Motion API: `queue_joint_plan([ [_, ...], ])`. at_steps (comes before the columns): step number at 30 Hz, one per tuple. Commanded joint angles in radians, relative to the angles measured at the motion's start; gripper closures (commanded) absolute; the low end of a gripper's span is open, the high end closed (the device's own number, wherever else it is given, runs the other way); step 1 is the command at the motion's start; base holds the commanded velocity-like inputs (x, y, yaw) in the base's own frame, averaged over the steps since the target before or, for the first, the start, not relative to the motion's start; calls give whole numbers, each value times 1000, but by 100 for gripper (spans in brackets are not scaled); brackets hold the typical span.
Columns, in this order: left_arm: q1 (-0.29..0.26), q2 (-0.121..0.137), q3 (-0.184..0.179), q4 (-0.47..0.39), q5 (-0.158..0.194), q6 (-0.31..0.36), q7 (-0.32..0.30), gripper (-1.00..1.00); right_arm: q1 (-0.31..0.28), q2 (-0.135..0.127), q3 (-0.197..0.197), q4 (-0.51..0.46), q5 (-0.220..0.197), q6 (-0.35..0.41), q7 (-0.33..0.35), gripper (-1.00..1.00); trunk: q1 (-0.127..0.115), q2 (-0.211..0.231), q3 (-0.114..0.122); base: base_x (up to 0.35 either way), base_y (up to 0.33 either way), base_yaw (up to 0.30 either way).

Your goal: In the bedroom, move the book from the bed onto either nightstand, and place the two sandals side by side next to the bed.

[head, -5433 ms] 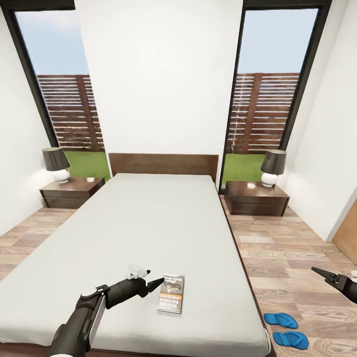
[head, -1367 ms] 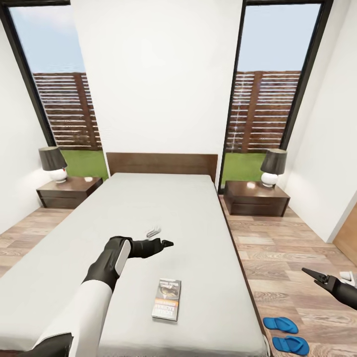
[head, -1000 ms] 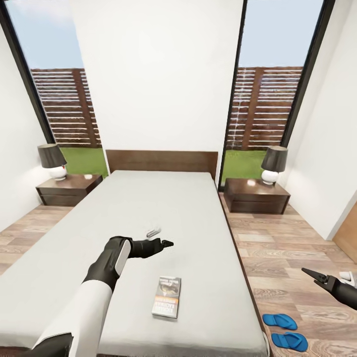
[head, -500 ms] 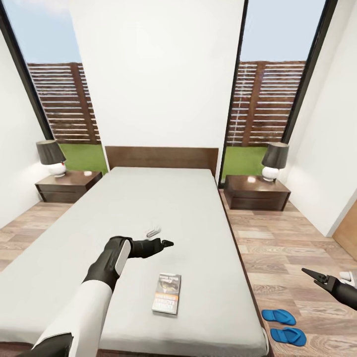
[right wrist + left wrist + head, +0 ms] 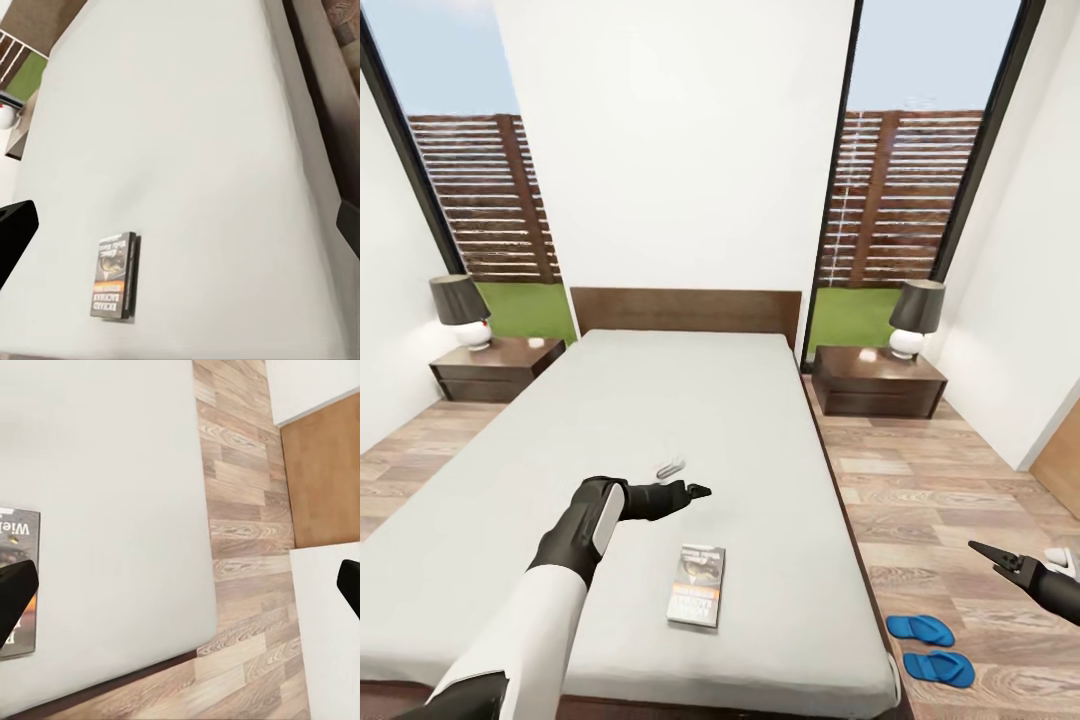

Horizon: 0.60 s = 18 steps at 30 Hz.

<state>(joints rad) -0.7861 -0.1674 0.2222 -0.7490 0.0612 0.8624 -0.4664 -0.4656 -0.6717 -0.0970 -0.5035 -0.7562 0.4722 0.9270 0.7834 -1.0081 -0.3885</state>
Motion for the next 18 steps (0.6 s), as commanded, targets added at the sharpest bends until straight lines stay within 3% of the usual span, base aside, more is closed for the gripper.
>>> queue_joint_plan([
  [1, -1, -2, 5, 0, 6, 9, 1, -100, -1, 0, -1, 0, -6, 8, 1, -100, 0, -1, -3, 0, 0, 0],
  [18, -1, -3, 5, 0, 45, 1, 1, -100, -1, 0, 0, 0, -6, 8, 1, -100, 0, -1, -29, 0, 0, 0],
])
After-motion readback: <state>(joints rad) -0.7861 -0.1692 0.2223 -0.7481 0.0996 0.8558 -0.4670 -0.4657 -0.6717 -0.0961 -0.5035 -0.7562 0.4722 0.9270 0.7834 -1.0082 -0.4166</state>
